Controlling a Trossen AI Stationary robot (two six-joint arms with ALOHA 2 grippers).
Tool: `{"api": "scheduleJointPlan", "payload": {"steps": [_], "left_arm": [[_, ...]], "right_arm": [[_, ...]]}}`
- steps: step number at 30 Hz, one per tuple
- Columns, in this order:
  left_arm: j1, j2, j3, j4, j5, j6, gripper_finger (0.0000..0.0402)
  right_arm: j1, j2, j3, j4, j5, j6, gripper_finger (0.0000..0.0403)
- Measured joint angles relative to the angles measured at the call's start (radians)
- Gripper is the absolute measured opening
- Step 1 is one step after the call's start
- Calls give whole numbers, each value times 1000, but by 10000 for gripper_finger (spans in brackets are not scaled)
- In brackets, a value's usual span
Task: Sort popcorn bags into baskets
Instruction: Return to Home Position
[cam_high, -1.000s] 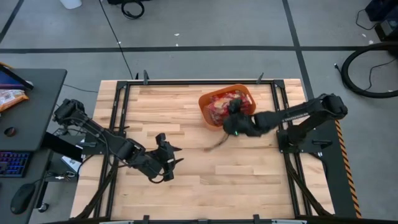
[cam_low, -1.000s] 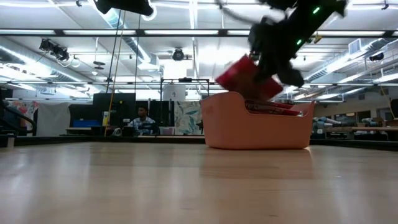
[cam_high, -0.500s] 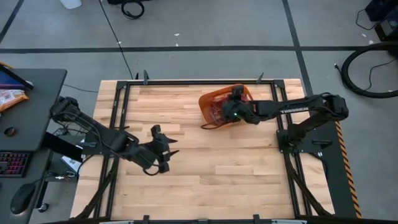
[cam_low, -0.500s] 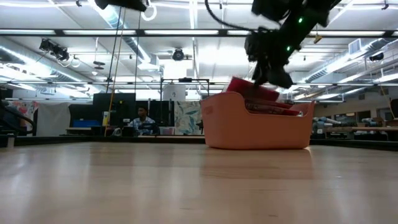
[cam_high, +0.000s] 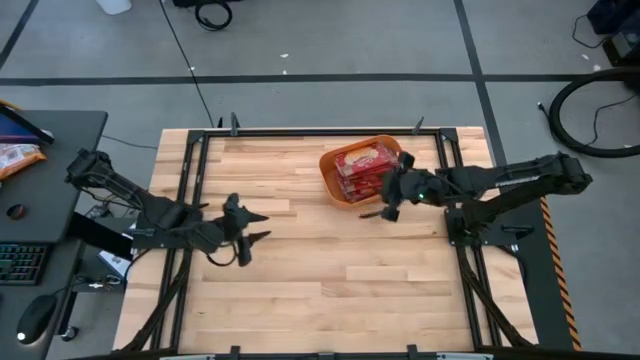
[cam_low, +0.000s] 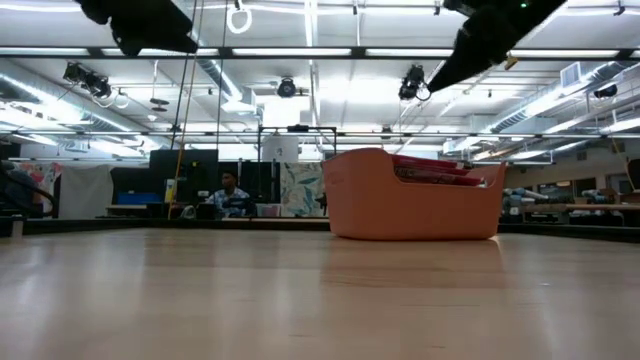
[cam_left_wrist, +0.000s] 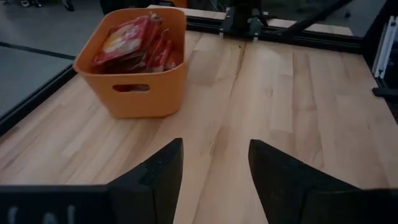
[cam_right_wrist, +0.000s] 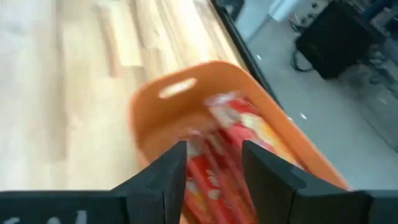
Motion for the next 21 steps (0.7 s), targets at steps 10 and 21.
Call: {"api": "scheduleJointPlan", "payload": {"steps": [10, 21], "left_arm": [[0, -251, -120, -3, -41, -9, 188], [7, -517, -293, -2, -79, 1, 182]], "right_arm": [[123, -160, -234, 262, 72, 68, 158], [117, -432, -496, 505, -68, 69, 158]]}}
